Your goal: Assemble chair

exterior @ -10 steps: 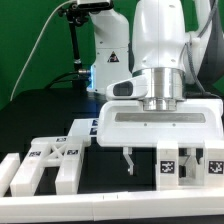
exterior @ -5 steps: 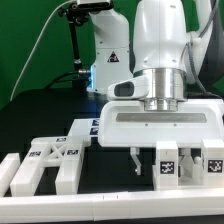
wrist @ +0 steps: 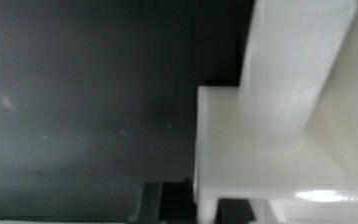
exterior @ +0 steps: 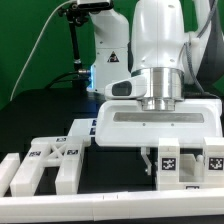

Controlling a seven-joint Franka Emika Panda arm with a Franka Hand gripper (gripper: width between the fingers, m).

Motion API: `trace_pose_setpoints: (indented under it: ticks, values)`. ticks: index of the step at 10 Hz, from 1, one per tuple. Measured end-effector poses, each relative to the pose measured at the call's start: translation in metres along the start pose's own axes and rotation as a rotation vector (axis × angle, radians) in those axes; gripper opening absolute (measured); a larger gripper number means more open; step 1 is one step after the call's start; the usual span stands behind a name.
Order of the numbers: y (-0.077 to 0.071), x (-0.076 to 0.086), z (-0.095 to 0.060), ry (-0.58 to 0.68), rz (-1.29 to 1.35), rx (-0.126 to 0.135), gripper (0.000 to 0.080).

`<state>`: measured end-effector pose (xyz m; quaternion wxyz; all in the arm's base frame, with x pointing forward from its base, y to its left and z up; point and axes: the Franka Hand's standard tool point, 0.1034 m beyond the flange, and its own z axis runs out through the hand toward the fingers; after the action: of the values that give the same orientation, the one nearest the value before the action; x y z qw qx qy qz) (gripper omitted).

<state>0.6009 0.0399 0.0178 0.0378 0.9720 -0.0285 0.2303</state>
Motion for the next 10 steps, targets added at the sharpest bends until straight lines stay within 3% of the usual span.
trace_pose_setpoints:
  ticks: [7, 9, 10]
  values:
    - [0.004, 0.001, -0.002, 0.002, -0.029, -0.002, 0.0035]
    - [0.054, 0.001, -0.021, -0.037, -0.094, -0.015, 0.0034]
    - [0.069, -0.003, -0.03, -0.091, -0.104, 0.0, 0.0034]
